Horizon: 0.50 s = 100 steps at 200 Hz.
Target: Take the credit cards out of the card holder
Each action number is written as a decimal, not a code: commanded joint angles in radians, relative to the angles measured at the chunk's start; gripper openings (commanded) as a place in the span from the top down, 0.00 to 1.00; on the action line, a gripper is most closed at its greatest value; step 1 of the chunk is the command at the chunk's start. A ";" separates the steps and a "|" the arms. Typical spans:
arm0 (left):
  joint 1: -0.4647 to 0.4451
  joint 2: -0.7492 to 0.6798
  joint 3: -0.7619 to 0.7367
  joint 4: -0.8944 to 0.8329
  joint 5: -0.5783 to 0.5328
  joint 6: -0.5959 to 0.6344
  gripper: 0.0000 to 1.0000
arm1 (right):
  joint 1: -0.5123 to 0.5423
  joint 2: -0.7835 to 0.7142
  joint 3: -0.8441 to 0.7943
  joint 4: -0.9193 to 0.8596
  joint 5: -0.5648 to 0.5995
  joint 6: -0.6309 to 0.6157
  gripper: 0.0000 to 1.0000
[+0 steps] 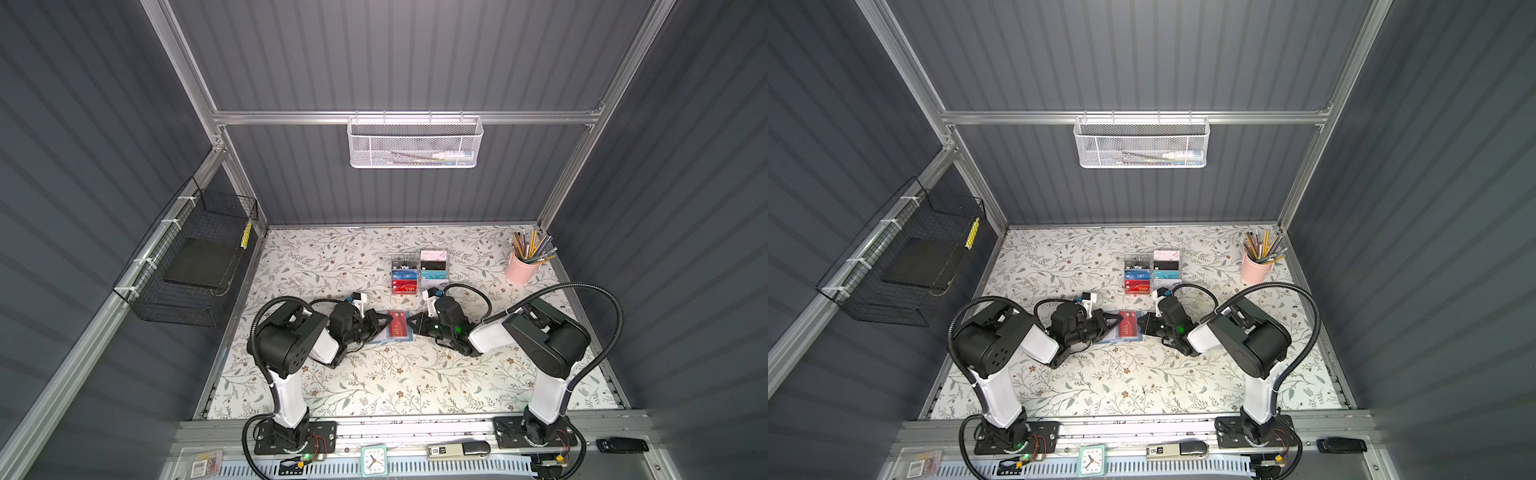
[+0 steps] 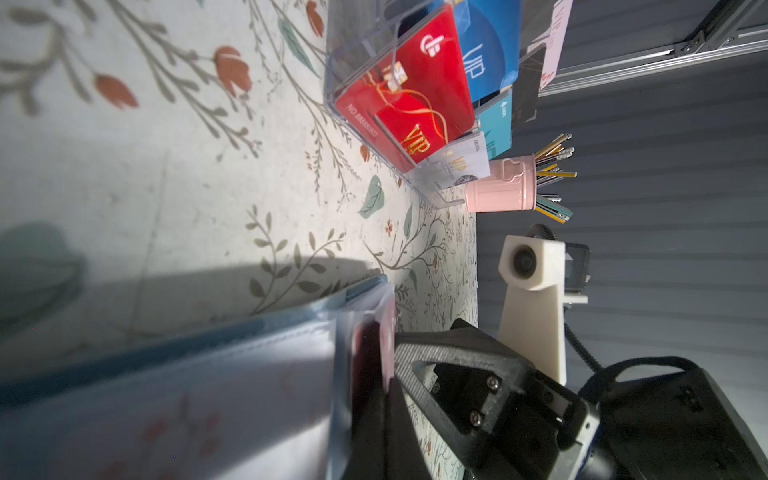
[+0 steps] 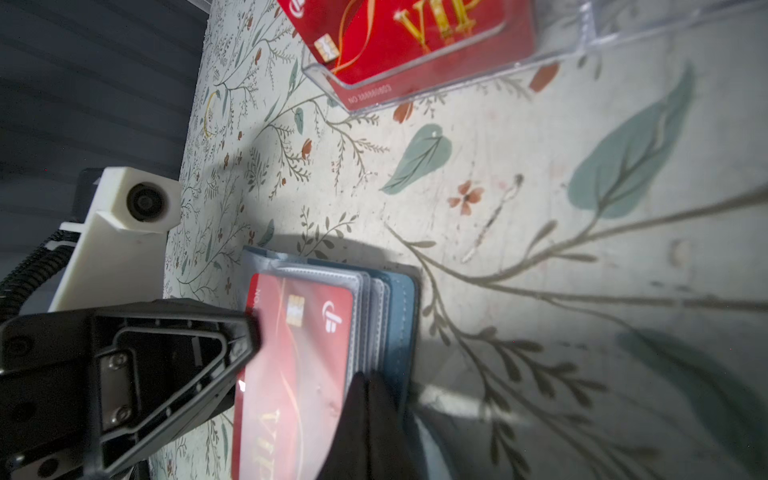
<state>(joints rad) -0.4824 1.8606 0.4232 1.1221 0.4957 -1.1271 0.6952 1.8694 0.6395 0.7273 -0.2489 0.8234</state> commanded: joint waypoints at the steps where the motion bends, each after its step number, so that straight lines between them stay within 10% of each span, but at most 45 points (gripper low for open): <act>1: -0.005 -0.030 -0.006 -0.047 0.042 0.052 1.00 | 0.012 0.052 -0.039 -0.146 -0.001 -0.005 0.95; 100: 0.005 -0.035 -0.006 -0.070 0.054 0.068 0.96 | 0.008 0.053 -0.046 -0.137 -0.003 -0.006 0.95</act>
<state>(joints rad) -0.4812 1.8439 0.4232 1.0851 0.4995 -1.0920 0.6952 1.8729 0.6327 0.7441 -0.2493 0.8234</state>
